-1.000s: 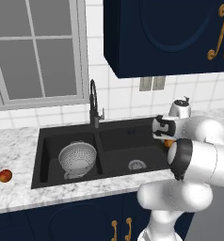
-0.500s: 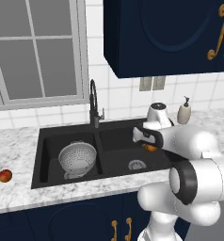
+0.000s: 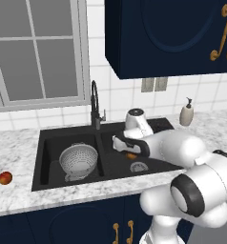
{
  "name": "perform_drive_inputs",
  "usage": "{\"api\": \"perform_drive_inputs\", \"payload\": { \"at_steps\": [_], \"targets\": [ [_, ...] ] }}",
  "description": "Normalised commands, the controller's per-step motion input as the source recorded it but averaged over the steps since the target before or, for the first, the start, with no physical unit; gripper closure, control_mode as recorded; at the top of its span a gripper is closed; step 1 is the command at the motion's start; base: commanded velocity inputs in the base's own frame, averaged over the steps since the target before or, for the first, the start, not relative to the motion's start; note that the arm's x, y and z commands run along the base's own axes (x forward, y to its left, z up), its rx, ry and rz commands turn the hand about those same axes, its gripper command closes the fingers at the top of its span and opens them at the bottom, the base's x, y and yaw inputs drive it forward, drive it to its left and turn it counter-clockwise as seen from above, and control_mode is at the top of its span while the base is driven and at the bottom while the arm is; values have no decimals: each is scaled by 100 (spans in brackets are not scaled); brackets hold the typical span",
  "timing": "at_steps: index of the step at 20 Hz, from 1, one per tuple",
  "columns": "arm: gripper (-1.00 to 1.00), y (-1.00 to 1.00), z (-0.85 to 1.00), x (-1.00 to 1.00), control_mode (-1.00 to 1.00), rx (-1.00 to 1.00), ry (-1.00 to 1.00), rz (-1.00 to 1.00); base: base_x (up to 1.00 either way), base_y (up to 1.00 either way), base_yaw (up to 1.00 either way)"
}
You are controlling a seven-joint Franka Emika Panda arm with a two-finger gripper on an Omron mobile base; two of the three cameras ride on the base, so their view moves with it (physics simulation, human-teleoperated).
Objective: Put the colander in the sink, put the apple, peach, apple in the colander, and turn on the sink faucet and pour water over the colander.
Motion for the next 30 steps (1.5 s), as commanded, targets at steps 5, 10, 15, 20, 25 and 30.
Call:
{"api": "perform_drive_inputs", "payload": {
  "at_steps": [5,10,15,20,25,30],
  "targets": [
    [100,86,0,7,-100,6,7,2,0,0,0],
    [100,83,0,7,-100,5,8,1,0,0,0],
    [100,81,0,20,-100,0,11,2,0,0,0],
    [100,65,-3,16,-100,-1,8,0,0,0,0],
    [100,24,-23,20,-100,0,1,0,0,0,0],
    [100,10,-33,14,-100,0,0,0,0,0,0]
  ]
}}
